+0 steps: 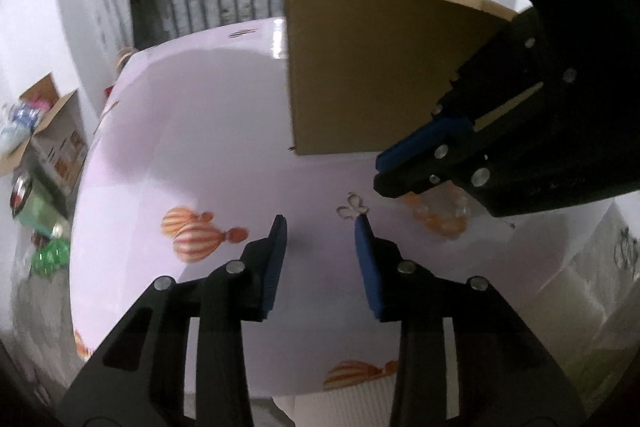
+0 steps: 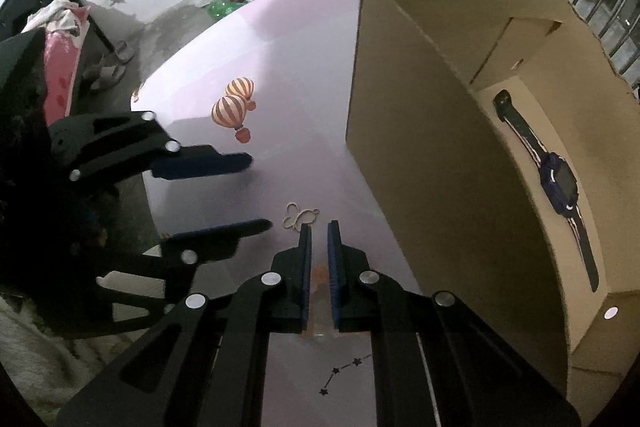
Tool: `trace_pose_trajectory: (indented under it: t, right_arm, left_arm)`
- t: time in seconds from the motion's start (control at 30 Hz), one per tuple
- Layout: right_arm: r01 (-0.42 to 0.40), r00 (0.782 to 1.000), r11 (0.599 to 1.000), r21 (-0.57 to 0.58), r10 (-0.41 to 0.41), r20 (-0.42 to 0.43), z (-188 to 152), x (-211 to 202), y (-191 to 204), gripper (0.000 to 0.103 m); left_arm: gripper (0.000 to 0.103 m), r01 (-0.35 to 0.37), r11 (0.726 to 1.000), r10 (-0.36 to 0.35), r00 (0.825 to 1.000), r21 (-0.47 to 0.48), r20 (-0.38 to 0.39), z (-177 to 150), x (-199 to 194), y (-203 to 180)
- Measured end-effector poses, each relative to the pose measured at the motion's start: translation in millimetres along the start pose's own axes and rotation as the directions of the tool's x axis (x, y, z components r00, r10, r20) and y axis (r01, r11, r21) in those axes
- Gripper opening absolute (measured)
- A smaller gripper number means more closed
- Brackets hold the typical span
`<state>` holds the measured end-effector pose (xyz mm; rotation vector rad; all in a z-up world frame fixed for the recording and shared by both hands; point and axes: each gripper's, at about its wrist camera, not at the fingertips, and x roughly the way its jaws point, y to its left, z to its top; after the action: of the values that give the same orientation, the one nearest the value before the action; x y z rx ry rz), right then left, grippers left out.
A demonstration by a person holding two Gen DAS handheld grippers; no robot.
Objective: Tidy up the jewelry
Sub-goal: 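Close the left gripper on the butterfly earring and lift it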
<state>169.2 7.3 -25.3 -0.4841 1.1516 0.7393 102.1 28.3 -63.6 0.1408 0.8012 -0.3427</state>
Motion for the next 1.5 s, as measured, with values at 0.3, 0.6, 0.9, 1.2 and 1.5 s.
trace_pose_trajectory:
  t: [0.3,0.6,0.9,1.2,1.5]
  right_arm:
    - [-0.006,1.000,0.996,0.089,0.004,0.030,-16.6,-8.1,-7.1,0.008]
    - [-0.047,0.996,0.982,0.181,0.033,0.083,-35.3,-18.6,-16.6,0.008]
    - [-0.069,0.993,0.979,0.194,0.048,0.111,-41.0,-18.6,-19.8,0.008]
    - [-0.061,0.990,0.975,0.212,0.032,0.138,-52.4,-32.3,-24.5,0.008]
    - [0.000,0.989,0.938,0.345,-0.051,0.137,-105.8,-56.7,-36.8,0.021]
  left_arm:
    - [0.018,0.058,0.990,-0.055,0.998,0.125,-0.029,12.1,15.9,-9.1]
    - [0.014,0.107,0.967,-0.086,0.991,0.231,-0.100,24.6,24.1,-9.1]
    - [0.013,0.072,0.975,-0.052,0.993,0.209,-0.102,26.7,24.0,-9.6]
    - [0.013,0.042,0.981,-0.024,0.995,0.191,-0.098,30.3,21.7,-20.8]
    - [0.013,0.003,0.990,0.006,0.998,0.139,-0.068,33.6,14.1,-16.5]
